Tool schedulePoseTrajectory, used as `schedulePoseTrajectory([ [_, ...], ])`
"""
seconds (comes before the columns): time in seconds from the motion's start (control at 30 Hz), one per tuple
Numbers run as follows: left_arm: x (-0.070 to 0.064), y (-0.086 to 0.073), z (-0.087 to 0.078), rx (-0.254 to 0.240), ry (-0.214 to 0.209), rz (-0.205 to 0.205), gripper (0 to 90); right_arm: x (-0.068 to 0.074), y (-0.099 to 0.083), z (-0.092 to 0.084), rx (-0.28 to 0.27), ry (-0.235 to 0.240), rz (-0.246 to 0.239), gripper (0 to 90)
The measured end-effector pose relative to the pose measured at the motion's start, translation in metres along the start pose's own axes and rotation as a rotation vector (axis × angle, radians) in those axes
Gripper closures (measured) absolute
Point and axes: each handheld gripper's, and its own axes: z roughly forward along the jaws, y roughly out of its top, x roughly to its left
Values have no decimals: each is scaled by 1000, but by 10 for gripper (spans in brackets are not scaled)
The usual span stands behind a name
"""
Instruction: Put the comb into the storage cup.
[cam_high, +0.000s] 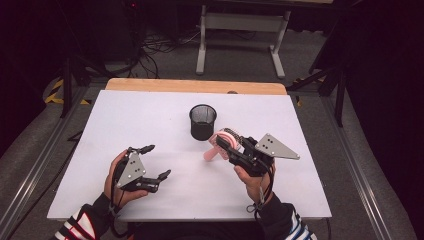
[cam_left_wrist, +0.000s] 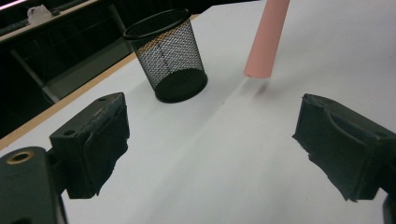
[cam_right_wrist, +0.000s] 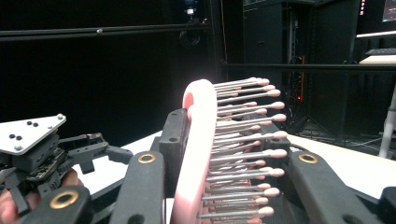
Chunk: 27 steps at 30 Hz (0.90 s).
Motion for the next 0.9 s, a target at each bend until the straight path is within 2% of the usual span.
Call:
schedulePoseTrajectory([
  [0.17, 5, -10, -13, 13, 30, -26, 82, -3, 4, -4, -14, -7, -9, 629],
  [0.2, 5, -10, -13, 13, 30, -26, 79, -3, 4, -4, -15, -8, -8, 629],
  [0.23, 7, -12, -16, 24, 51, -34, 75, -4, 4, -4, -16, -8, -10, 629],
  [0.37, 7, -17, -20, 33, 63, -42, 74, -6, 5, -7, -22, -13, -1, 629],
  [0.6, 7, -23, -26, 41, 44, -56, 66, -10, 9, -13, -32, -26, -16, 629],
  [0.8, 7, -26, -29, 46, 47, -58, 66, -13, 11, -15, -39, -34, -21, 630],
  [0.9, 8, -27, -31, 45, 55, -67, 68, -18, 15, -17, -48, -56, -32, 629],
])
